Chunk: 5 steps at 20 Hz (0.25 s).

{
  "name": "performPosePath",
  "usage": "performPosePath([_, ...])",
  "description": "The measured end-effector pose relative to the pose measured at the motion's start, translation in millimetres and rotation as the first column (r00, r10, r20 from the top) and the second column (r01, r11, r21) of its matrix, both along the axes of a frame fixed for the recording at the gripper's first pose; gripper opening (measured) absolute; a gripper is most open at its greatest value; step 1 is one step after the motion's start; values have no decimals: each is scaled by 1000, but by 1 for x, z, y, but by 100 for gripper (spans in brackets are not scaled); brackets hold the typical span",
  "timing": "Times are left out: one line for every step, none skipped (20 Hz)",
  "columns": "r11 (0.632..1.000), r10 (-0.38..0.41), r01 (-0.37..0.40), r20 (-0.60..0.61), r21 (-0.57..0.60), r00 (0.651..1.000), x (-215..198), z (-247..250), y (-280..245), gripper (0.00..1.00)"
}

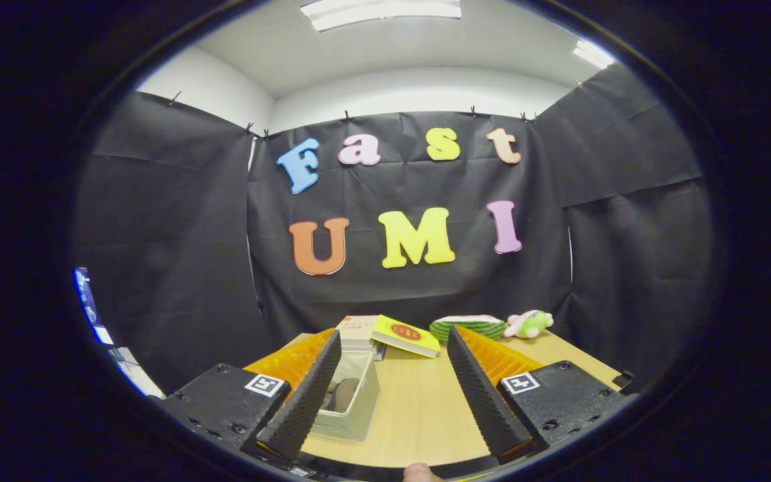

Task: Open the storage box then place both shoes into the box .Put the left shoe in first, then the right shoe, with the right side of both shoes facing outward in a uniform manner.

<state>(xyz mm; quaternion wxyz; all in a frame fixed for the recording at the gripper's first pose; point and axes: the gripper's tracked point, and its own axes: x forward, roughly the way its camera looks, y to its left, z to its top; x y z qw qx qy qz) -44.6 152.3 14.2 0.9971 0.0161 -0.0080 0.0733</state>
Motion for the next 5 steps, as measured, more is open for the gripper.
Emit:
performPosePath([1000,-8,8,-3,2,1000,1,-2,-3,100])
performPosePath([1000,-17,17,-6,4,1000,2,-2,-7,100])
performPosePath([1000,-17,17,-8,6,1000,2,-2,-8,100])
performPosePath([1000,-17,17,-6,8,1000,0,-1,-8,100])
performPosePath([1000,-21,21,5,10,1000,0,3,-11,100])
